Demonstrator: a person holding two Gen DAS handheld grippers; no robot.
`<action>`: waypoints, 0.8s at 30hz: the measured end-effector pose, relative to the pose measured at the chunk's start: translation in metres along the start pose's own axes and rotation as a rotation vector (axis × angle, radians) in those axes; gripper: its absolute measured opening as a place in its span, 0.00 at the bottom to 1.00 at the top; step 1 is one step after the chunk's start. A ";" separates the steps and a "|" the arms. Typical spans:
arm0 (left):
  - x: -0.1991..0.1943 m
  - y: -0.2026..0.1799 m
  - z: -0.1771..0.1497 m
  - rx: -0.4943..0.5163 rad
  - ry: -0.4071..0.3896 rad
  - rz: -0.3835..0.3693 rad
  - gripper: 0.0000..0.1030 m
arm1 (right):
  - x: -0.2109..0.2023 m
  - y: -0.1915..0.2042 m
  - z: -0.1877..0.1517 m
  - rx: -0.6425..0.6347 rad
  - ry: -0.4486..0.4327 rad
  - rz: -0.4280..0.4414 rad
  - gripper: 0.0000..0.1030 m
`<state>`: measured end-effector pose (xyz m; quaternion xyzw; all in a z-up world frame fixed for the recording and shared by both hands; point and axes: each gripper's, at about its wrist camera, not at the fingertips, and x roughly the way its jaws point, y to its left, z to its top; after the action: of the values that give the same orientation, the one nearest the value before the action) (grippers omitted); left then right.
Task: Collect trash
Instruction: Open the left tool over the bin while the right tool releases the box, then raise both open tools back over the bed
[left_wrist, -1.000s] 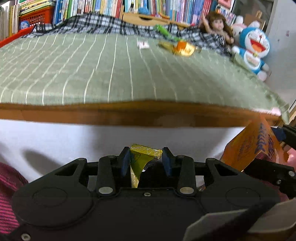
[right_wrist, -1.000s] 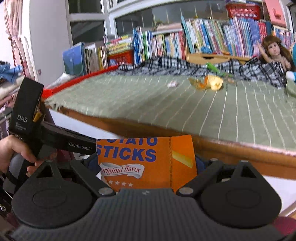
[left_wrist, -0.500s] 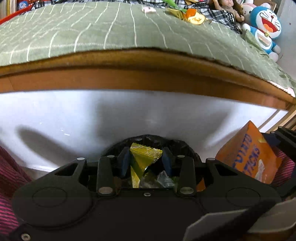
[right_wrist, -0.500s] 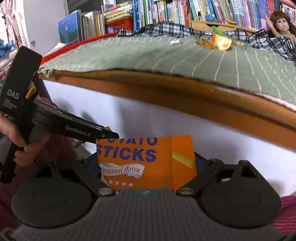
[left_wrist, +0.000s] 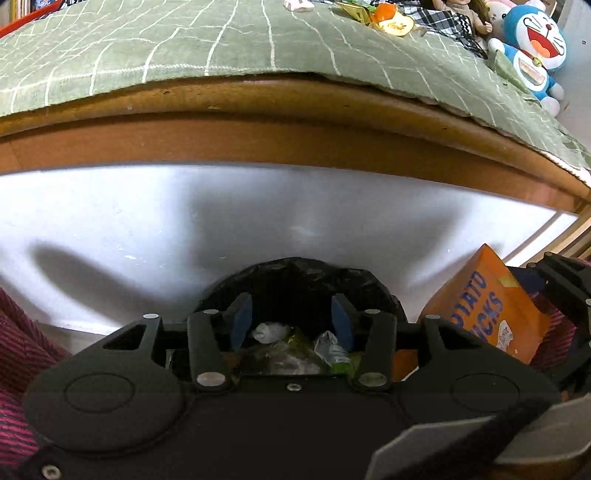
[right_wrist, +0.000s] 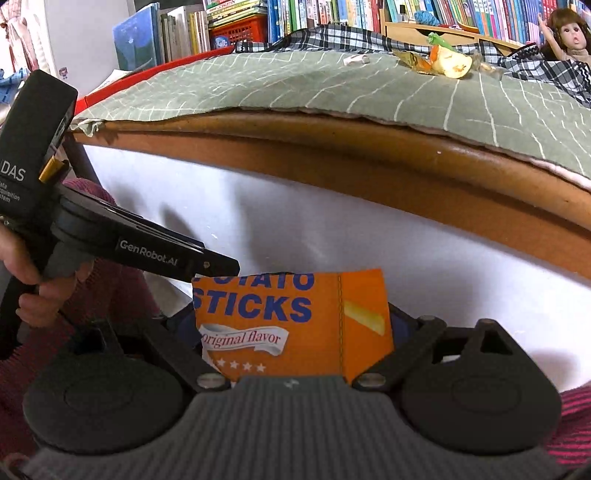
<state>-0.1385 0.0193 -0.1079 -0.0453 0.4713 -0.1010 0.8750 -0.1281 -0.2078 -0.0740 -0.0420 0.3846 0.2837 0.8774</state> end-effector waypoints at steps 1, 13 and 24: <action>-0.001 0.002 -0.001 0.000 0.000 0.002 0.47 | 0.000 0.000 0.000 0.002 0.001 -0.001 0.95; -0.010 0.000 0.003 0.010 -0.037 0.017 0.64 | 0.004 -0.001 0.003 0.022 -0.007 0.008 1.00; -0.039 -0.008 0.012 0.048 -0.105 0.010 0.70 | -0.018 -0.005 0.019 0.031 -0.092 0.004 1.00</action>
<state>-0.1500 0.0201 -0.0679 -0.0272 0.4224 -0.1056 0.8998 -0.1230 -0.2146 -0.0491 -0.0147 0.3484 0.2809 0.8941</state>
